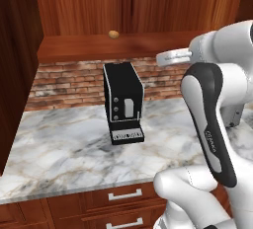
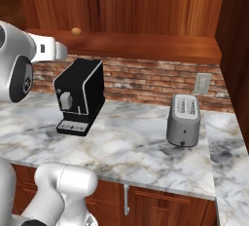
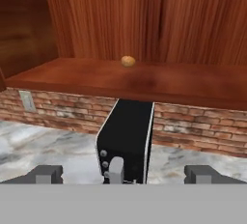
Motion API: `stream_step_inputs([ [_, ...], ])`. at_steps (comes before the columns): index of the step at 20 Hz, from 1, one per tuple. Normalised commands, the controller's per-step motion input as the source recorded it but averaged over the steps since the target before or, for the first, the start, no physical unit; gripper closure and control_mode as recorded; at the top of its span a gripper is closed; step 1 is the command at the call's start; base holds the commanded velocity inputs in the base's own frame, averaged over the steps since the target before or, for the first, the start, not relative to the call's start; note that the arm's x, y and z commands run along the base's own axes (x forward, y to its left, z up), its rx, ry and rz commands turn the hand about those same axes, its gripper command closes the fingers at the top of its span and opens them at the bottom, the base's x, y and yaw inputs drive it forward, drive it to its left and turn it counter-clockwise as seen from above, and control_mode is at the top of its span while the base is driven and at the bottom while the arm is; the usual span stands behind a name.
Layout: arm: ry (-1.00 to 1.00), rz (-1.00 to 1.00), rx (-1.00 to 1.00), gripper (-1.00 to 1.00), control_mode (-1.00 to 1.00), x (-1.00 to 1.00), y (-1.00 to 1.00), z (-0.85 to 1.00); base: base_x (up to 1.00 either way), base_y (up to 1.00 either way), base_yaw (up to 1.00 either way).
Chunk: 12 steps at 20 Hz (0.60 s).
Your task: Pick the tangerines from the cabinet and place them in one bowl. Pick the broccoli from the sink and place it in the other bowl.
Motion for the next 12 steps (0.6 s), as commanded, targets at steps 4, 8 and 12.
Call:
stream_step_inputs([
  [4, 0.03, 0.01, -0.01, -1.00, -1.00, 0.10, -0.01, 0.04, 0.00, 0.00, 0.00],
  [8, -0.03, 0.00, 0.00, -1.00, -1.00, 0.23, 0.01, -0.04, 0.00, 0.00, 0.00],
  [12, -0.02, -0.01, 0.00, -1.00, -1.00, 0.41, 0.07, -0.04, 0.00, 0.00, 0.00],
])
